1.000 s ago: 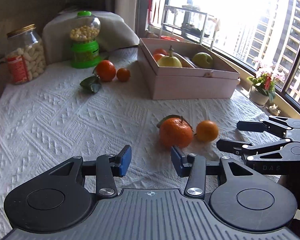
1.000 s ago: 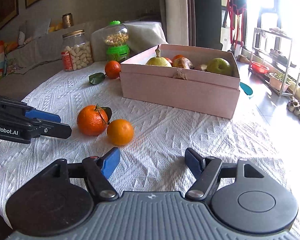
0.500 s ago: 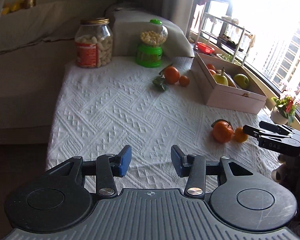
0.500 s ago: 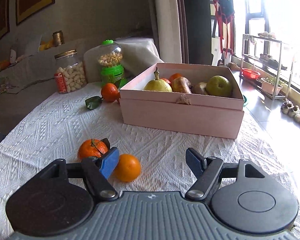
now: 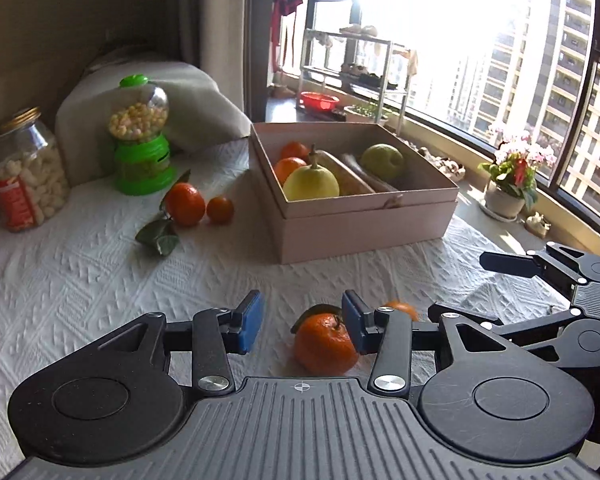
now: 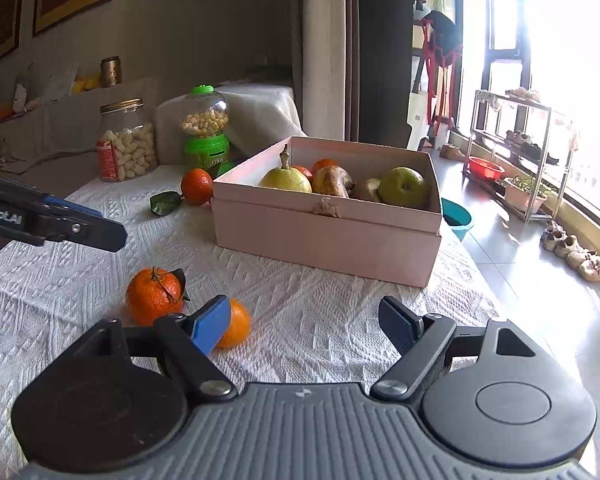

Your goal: Organize fruits

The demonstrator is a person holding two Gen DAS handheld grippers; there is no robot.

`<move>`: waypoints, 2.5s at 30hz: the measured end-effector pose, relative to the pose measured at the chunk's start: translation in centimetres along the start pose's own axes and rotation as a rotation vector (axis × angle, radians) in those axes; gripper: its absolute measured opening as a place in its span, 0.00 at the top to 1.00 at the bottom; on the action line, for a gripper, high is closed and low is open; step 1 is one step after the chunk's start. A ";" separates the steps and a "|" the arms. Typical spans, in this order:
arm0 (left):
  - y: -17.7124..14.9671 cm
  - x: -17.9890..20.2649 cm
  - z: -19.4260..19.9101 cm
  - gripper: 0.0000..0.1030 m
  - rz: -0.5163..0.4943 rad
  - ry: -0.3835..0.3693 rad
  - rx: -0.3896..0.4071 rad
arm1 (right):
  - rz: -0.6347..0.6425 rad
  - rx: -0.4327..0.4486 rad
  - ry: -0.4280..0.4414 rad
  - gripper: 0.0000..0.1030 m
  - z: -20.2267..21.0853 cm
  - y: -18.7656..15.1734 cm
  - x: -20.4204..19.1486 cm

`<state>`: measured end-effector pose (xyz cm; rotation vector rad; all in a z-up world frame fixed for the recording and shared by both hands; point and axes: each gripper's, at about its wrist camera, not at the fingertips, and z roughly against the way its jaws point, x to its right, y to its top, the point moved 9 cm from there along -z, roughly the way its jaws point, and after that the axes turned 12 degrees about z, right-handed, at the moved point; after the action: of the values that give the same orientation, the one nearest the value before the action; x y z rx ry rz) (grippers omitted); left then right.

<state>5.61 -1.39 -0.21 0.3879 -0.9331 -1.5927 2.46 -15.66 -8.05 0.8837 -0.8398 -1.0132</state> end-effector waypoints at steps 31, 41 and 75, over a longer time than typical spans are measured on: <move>-2.4 1.1 -3.7 0.49 -0.060 0.062 -0.124 | -0.009 0.006 0.065 0.69 1.1 0.5 2.5; 3.6 2.5 -2.0 0.52 -0.016 -0.068 0.029 | -0.034 0.043 0.064 0.69 1.5 1.7 3.7; 8.2 -15.4 -7.3 0.53 0.175 0.000 0.101 | -0.092 -0.051 0.143 0.66 -16.2 17.5 5.6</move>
<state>20.07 10.53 -2.40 0.3661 -1.0222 -1.3898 24.58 -12.73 2.21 0.9463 -0.6551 -1.0340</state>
